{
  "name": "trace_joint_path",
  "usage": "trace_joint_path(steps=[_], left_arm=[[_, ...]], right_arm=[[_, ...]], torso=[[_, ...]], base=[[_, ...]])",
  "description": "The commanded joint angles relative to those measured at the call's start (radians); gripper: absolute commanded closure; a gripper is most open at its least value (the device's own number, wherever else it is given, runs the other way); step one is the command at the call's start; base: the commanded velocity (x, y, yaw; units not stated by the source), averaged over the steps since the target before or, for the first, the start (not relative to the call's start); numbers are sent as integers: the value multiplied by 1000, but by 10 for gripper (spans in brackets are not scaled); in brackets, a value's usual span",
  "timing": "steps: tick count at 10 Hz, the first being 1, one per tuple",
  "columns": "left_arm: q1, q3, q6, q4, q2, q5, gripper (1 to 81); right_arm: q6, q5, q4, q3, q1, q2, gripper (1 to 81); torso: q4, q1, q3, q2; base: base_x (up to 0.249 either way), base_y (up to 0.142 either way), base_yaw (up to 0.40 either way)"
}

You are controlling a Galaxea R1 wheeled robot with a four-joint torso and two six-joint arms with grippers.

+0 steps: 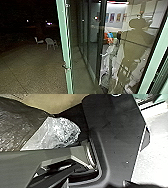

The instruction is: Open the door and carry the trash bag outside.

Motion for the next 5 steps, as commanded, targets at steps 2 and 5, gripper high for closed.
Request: trace_joint_path(steps=[2, 5], left_arm=[[-66, -2, 9, -2, -4, 64, 811], [-66, -2, 9, -2, -4, 64, 811]], right_arm=[[-2, -54, 6, 1, 43, 7, 10], [-2, -54, 4, 1, 45, 7, 10]], torso=[[0, 1, 0, 0], [0, 1, 0, 0]], base=[[73, 0, 0], [73, 0, 0]])
